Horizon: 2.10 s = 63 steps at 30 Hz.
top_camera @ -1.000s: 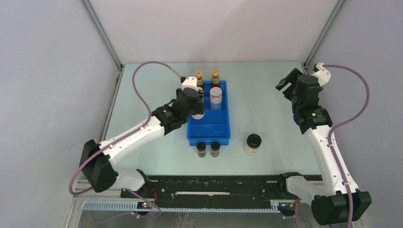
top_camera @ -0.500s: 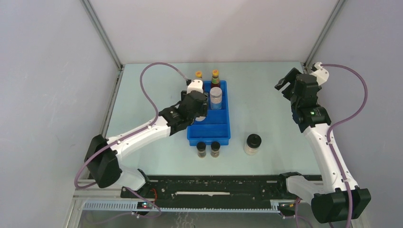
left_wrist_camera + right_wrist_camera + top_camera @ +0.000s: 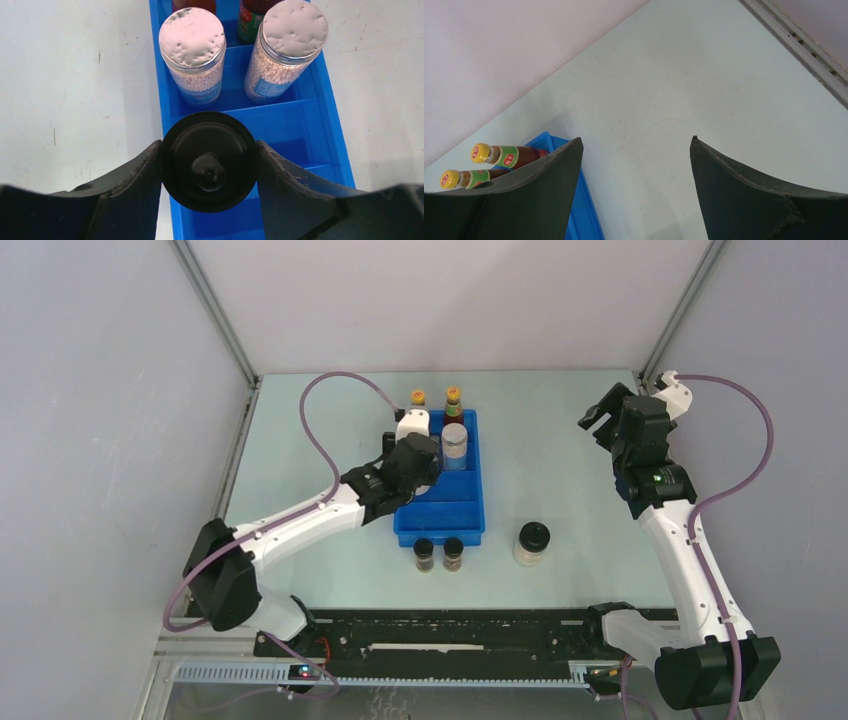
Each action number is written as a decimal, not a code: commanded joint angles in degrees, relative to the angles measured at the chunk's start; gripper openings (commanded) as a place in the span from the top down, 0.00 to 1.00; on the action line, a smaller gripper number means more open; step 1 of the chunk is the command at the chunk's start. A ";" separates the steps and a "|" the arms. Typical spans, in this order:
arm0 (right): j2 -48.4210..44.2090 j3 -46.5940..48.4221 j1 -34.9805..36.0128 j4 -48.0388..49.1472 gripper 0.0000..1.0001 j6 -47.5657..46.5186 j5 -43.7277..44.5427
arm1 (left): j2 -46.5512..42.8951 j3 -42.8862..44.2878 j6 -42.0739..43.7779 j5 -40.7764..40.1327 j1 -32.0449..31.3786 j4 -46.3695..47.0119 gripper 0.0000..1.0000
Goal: Organize the condiment bottles
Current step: Place the bottle in the storage box.
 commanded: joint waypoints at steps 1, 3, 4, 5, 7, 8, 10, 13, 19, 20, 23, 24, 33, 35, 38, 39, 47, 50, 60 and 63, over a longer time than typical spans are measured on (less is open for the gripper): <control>0.04 0.25 -0.05 2.41 0.14 -0.95 0.34 | 0.27 -0.26 -0.44 -3.27 -0.47 4.01 1.00; 0.05 0.26 -0.04 2.33 0.14 -0.94 0.34 | 0.59 -0.17 -0.69 -3.29 -0.50 3.98 1.00; 0.05 0.23 -0.04 2.37 0.14 -0.93 0.34 | 0.74 -0.17 -0.84 -3.25 -0.55 4.00 1.00; 0.05 0.26 -0.04 2.25 0.13 -0.95 0.34 | 0.88 -0.10 -1.06 -3.29 -0.52 3.91 1.00; 0.05 0.26 -0.04 2.11 0.14 -0.92 0.45 | 1.06 -0.08 -1.47 -3.29 -0.60 3.90 1.00; 0.05 0.22 -0.04 2.06 0.14 -0.94 0.44 | 1.19 -0.10 -1.63 -3.29 -0.64 3.84 1.00; 0.04 0.22 0.04 2.00 0.14 -0.92 0.51 | 1.47 -0.09 -1.87 -3.29 -0.73 3.87 1.00; 0.05 0.26 0.05 1.86 0.14 -0.96 0.52 | 1.73 -0.13 -2.51 -3.29 -0.72 3.83 1.00; -0.04 0.14 0.05 1.53 0.13 -0.98 0.67 | 2.18 -0.42 -3.97 -3.11 -0.78 3.92 1.00; -0.08 0.17 0.05 1.43 0.13 -1.00 0.69 | 2.22 -0.50 -4.20 -3.12 -0.82 3.99 1.00; -0.04 0.20 0.09 1.36 0.14 -0.99 0.78 | 2.30 -0.88 -4.68 -3.12 -0.79 4.30 1.00; -0.06 0.22 0.05 1.28 0.14 -0.99 0.78 | 2.31 -1.03 -4.83 -3.12 -0.80 4.42 1.00; -0.23 0.12 0.20 0.87 0.14 -0.90 0.83 | 2.95 -2.12 -5.44 -3.41 -0.82 4.63 1.00; -0.61 -0.39 0.22 1.61 0.13 -0.91 0.74 | 3.01 -2.55 -5.52 -3.75 -0.77 4.82 1.00; -0.92 -0.79 0.22 1.91 0.14 -0.83 0.65 | 3.10 -3.31 -5.58 -4.15 -0.78 5.46 1.00; -0.92 -0.79 0.22 1.81 0.14 -0.86 0.61 | 3.24 -3.58 -5.59 -4.21 -0.78 5.68 1.00; -0.84 -0.79 0.39 1.66 0.14 -0.90 0.60 | 4.35 -5.14 -4.84 -4.37 -0.77 7.72 1.00; -0.77 -0.79 0.40 1.69 0.14 -0.85 0.60 | 4.76 -5.40 -4.77 -4.35 -0.82 8.07 1.00; -0.76 -0.79 0.50 1.54 0.14 -0.90 0.75 | 5.76 -5.64 -4.87 -3.95 -0.68 8.75 1.00; -0.82 -0.79 0.49 1.53 0.14 -0.95 0.69 | 6.07 -5.66 -5.11 -3.67 -0.73 8.75 1.00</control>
